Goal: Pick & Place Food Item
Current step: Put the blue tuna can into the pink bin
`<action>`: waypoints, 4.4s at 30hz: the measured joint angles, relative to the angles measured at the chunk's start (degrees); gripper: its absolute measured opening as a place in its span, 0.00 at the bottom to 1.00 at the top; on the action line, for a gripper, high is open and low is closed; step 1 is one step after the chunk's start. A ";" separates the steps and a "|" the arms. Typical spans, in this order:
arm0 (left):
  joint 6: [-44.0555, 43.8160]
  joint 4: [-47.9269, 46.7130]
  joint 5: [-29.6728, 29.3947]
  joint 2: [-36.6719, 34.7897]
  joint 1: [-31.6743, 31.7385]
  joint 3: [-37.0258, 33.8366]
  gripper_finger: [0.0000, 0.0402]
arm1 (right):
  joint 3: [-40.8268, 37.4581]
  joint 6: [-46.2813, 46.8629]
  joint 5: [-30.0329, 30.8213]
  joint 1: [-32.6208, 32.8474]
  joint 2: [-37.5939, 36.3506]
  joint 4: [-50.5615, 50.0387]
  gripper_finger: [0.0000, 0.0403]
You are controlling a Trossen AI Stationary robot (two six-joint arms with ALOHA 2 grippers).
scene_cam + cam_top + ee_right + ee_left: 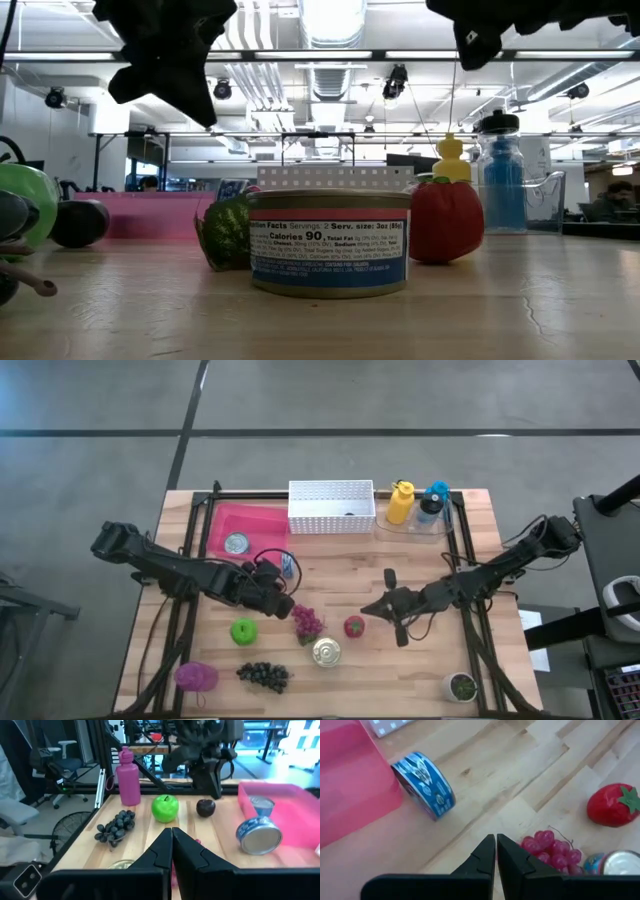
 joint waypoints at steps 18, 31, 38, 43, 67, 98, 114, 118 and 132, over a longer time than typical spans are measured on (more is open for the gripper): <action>-4.14 -0.09 2.17 0.00 0.13 -0.04 0.06 | 1.16 -5.07 0.09 0.00 0.02 -0.08 0.02; -5.56 -0.16 2.17 0.00 2.27 -0.04 0.06 | 1.32 -4.91 0.09 0.00 0.05 -0.07 0.02; -6.00 -0.28 2.17 0.00 2.69 -0.04 0.06 | 1.38 -4.93 0.09 -0.02 0.07 -0.07 0.02; -6.17 0.07 1.28 1.34 2.69 -0.04 0.06 | 1.36 -4.94 0.10 -0.02 0.07 -0.07 0.02; -10.04 1.02 -6.90 10.90 8.21 -0.02 0.58 | 1.55 -4.96 0.09 0.00 0.07 -0.10 0.02; -12.84 4.26 -10.74 18.12 10.56 -0.04 0.64 | 1.53 -4.96 0.09 0.00 0.07 -0.12 0.02; -12.10 4.20 -10.97 18.16 10.56 -0.04 0.36 | 1.53 -4.96 0.09 0.00 0.07 -0.11 0.02; -11.71 4.06 -10.97 18.16 10.56 -0.04 0.38 | 1.53 -4.96 0.10 0.00 0.07 -0.11 0.02; -10.09 3.85 -10.97 18.16 10.51 -0.04 0.35 | 1.51 -4.96 0.09 -0.01 0.07 -0.11 0.02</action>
